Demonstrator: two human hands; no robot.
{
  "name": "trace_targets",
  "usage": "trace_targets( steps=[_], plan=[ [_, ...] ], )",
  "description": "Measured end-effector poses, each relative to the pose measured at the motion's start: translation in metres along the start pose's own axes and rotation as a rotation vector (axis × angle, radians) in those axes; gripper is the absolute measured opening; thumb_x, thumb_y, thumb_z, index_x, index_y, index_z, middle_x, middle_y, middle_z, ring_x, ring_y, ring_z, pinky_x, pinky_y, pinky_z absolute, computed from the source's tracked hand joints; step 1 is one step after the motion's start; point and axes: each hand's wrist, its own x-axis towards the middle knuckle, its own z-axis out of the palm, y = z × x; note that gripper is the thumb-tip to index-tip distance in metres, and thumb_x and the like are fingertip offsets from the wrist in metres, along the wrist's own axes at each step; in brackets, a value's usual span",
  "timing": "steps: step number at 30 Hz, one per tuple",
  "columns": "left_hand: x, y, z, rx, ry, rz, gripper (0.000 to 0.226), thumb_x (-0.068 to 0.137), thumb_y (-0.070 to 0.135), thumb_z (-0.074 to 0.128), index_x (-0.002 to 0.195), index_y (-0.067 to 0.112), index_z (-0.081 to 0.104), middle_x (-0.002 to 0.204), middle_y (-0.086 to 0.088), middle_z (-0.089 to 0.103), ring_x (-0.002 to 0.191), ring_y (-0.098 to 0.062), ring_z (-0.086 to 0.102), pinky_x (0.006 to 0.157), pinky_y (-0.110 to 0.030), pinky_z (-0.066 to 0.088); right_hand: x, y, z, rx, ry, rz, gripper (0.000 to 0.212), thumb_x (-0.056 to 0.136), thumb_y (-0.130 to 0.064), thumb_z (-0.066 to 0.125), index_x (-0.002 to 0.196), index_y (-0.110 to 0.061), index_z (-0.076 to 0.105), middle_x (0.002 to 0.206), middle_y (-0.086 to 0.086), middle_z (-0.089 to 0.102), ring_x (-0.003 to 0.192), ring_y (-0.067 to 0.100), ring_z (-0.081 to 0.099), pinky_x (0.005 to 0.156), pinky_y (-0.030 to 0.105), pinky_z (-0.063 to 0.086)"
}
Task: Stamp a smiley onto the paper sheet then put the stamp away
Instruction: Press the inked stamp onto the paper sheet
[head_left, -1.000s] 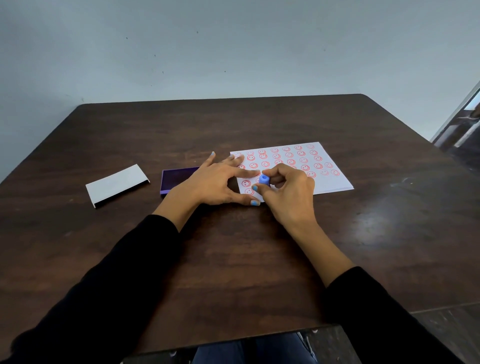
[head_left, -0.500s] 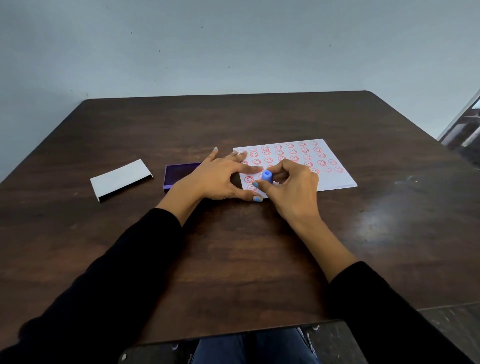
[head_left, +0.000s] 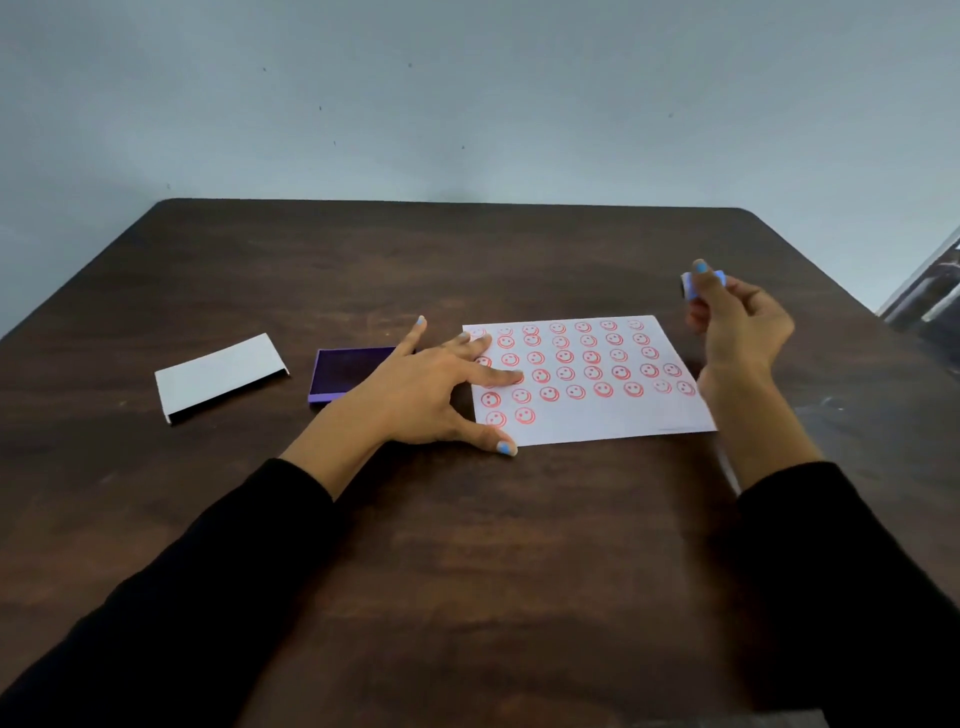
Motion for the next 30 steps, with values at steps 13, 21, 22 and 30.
trace_targets(
  steps=[13, 21, 22, 30],
  plan=[
    [-0.012, 0.006, -0.004, -0.036, 0.11, -0.035, 0.115, 0.042, 0.088, 0.047, 0.143, 0.037, 0.022, 0.153, 0.013, 0.023, 0.141, -0.004, 0.012, 0.112, -0.045, -0.022, 0.055, 0.011, -0.011, -0.036, -0.075, -0.044, 0.016, 0.078, -0.026, 0.073, 0.072, -0.015, 0.064, 0.066, 0.001, 0.067, 0.054, 0.009, 0.06, 0.06, 0.022, 0.053],
    [-0.013, 0.005, -0.011, -0.193, 0.205, -0.036, 0.096, 0.043, 0.082, 0.058, 0.125, 0.059, 0.016, 0.15, 0.017, 0.025, 0.136, 0.003, 0.016, 0.111, -0.041, -0.023, 0.057, 0.014, -0.009, -0.029, -0.07, -0.047, 0.017, 0.078, -0.028, 0.074, 0.07, -0.017, 0.063, 0.069, 0.003, 0.065, 0.054, 0.008, 0.059, 0.061, 0.022, 0.054],
    [-0.014, 0.0, -0.015, -0.229, 0.234, -0.046, 0.093, 0.041, 0.083, 0.061, 0.121, 0.063, 0.02, 0.149, 0.018, 0.026, 0.134, 0.005, 0.016, 0.11, -0.039, -0.022, 0.057, 0.014, -0.009, -0.032, -0.068, -0.048, 0.017, 0.078, -0.028, 0.074, 0.07, -0.017, 0.064, 0.069, 0.003, 0.065, 0.054, 0.008, 0.059, 0.061, 0.021, 0.053],
    [-0.032, -0.039, -0.035, -0.278, 0.224, -0.2, 0.066, 0.034, 0.068, 0.074, 0.096, 0.054, 0.056, 0.136, 0.02, 0.044, 0.129, 0.007, 0.019, 0.111, -0.042, -0.016, 0.062, 0.014, -0.01, -0.018, -0.059, -0.041, 0.017, 0.077, -0.03, 0.074, 0.07, -0.017, 0.065, 0.068, 0.002, 0.065, 0.054, 0.008, 0.059, 0.06, 0.023, 0.053]
  ],
)
